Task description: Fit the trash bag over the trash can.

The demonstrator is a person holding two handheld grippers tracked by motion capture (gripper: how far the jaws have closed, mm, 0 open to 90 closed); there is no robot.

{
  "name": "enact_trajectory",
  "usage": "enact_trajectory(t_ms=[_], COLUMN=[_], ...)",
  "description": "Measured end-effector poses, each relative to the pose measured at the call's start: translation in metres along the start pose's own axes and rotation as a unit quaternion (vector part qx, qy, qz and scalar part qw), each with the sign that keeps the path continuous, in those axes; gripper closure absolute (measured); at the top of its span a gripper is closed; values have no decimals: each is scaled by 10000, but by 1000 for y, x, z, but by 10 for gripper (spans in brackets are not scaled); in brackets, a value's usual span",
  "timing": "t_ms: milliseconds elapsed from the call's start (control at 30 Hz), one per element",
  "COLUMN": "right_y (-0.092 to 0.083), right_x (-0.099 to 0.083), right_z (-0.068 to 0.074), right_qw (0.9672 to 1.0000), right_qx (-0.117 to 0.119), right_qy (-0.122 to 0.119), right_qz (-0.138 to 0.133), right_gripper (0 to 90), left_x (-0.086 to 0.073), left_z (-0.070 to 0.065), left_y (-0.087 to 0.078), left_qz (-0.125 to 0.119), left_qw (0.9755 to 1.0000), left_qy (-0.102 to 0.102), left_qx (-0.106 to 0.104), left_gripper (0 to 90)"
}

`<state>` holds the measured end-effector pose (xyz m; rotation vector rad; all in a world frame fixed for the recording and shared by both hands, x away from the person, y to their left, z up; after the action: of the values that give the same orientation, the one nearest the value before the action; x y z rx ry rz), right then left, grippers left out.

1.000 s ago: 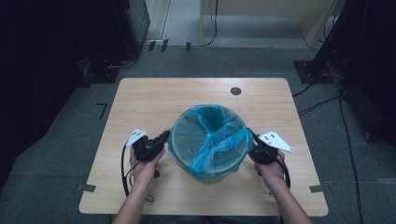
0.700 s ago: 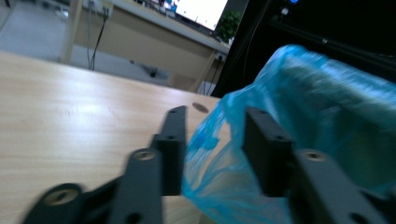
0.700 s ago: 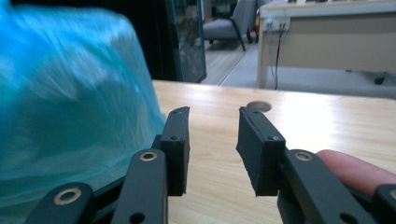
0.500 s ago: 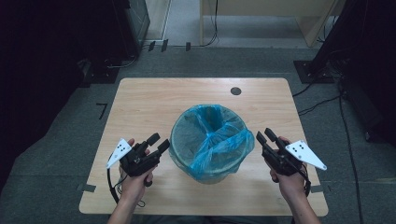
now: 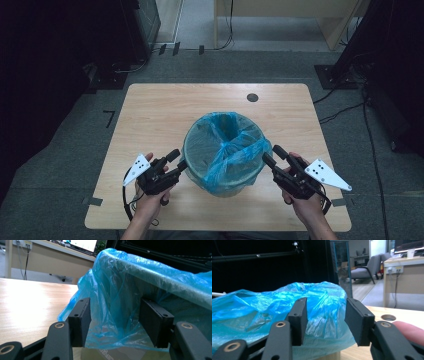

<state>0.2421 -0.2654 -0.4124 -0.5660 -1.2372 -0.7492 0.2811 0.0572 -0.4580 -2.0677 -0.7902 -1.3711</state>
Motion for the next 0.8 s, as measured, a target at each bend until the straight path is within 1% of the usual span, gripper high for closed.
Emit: enact_trajectory(t_ms=[67, 100, 167, 200, 233, 267, 333, 400, 433, 467, 533, 600, 633, 700, 767, 800], right_y=[-1, -1, -3, -4, -4, -4, -4, -1, 1, 4, 9, 14, 15, 18, 20, 21], right_x=[0, 0, 1, 1, -1, -5, -11, -17, -21, -26, -34, -44, -48, -54, -60, -62], right_z=[0, 1, 0, -1, -3, -5, -7, -10, -10, -12, -14, -17, -18, -22, -26, -27], right_qw=[9998, 9997, 9996, 9996, 9998, 9998, 9997, 9993, 9987, 9977, 9964, 9938, 9927, 9905, 9885, 9880], right_qx=[170, 220, 276, 261, 164, 123, 117, -27, -111, -231, -303, -424, -460, -536, -607, -623], right_qy=[112, 98, 108, 128, 61, 22, 35, -70, -176, -266, -293, -360, -378, -404, -446, -425], right_qz=[-18, -18, -42, -27, 63, 132, 216, 362, 462, 580, 733, 966, 1053, 1201, 1312, 1351], right_gripper=[697, 743, 844, 890, 900, 900, 900, 900, 900, 900, 900, 900, 900, 900, 900, 900], left_x=[-2, -2, -3, -3, -3, -3, -3, -4, -4, -5, -7, -10, -11, -11, -12, -13], left_z=[0, 0, -1, -1, 0, -1, -1, 0, 0, 0, 1, 2, 2, 4, 5, 4], left_y=[0, 0, 0, 0, 0, 0, 0, 1, 1, 1, 2, 3, 3, 3, 3, 3], left_qz=[15, 15, 27, 39, 41, 39, 27, 25, 36, 39, 84, 125, 154, 157, 154, 164], left_qw=[10000, 10000, 10000, 10000, 10000, 10000, 10000, 10000, 10000, 10000, 9999, 9994, 9991, 9993, 9995, 9995], left_qy=[32, 32, 49, 58, 39, 22, 26, 39, 52, 59, 119, 272, 306, 220, 194, 186], left_qx=[-1, -1, 2, 16, 10, 4, 11, 18, 27, 27, 54, 177, 231, 246, 213, 187], left_gripper=[422, 423, 425, 428, 427, 428, 430, 431, 431, 435, 453, 459, 461, 473, 484, 483])
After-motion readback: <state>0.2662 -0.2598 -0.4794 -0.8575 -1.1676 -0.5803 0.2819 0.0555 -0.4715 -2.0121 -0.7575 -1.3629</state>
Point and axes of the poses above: each handheld gripper's, and its own axes: y roughly forward along the jaws, x roughly out of its top, z roughly to its left, the point moved 6 cm from there along y, roughly forward along the jaws, and after that the axes turned 5 degrees about x, right-handed, at the moved point
